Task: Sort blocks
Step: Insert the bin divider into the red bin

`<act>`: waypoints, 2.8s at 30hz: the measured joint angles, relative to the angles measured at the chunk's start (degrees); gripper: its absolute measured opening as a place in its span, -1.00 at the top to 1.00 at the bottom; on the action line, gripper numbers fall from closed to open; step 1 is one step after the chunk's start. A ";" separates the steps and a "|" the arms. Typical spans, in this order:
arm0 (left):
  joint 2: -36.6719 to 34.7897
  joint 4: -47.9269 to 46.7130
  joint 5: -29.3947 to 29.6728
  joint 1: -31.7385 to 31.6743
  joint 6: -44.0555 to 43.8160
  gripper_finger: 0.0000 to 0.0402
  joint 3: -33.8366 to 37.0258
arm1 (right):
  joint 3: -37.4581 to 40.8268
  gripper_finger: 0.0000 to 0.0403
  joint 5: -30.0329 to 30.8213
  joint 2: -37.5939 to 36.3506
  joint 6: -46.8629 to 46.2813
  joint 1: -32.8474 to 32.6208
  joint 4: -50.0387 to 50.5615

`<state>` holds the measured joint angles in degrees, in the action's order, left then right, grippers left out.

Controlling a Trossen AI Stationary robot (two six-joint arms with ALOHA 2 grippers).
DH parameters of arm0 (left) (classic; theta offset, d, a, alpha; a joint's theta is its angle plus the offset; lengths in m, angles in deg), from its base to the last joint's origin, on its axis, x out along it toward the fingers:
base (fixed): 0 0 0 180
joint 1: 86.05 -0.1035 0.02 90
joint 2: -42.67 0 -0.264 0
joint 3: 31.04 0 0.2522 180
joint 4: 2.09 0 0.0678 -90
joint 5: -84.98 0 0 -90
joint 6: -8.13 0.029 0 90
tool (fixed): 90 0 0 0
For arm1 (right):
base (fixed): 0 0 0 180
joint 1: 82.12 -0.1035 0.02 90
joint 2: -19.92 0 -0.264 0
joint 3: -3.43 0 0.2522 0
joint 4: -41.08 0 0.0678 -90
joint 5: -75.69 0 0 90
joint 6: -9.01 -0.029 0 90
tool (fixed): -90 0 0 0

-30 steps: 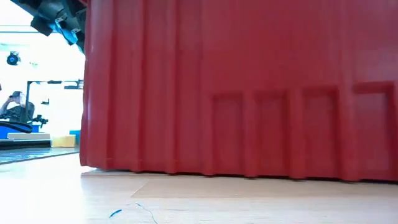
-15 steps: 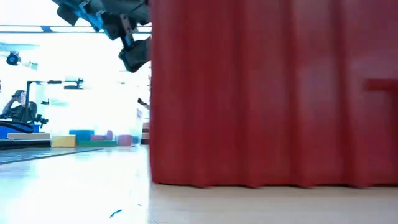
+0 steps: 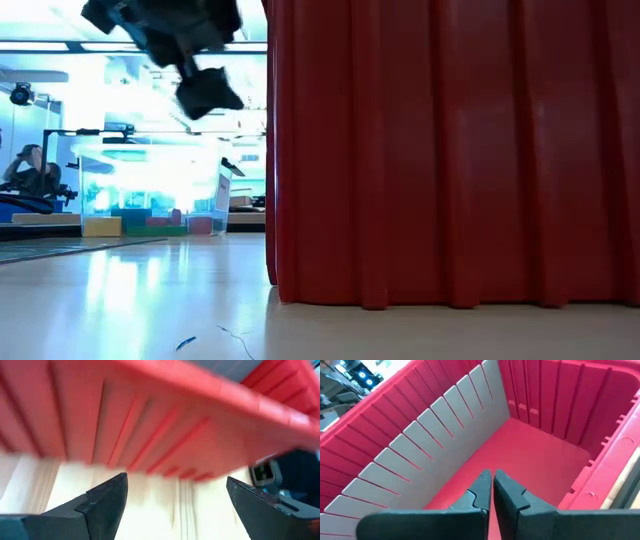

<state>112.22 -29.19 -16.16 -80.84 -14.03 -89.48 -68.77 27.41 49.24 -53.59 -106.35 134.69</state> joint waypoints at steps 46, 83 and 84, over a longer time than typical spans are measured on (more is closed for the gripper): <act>-32.42 -32.19 9.36 13.51 -9.94 0.38 16.64 | 0.82 1.00 6.41 0.19 15.18 0.01 -14.15; -13.66 -14.33 2.03 15.37 -29.99 1.00 28.00 | 0.96 1.00 7.91 0.50 16.22 0.00 -14.11; -12.52 -11.28 1.66 15.37 -29.94 1.00 28.07 | 0.96 1.00 7.91 0.50 16.25 0.00 -14.11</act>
<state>99.70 -40.47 -14.50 -65.47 -43.96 -61.41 -67.81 35.31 49.74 -37.33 -106.35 120.58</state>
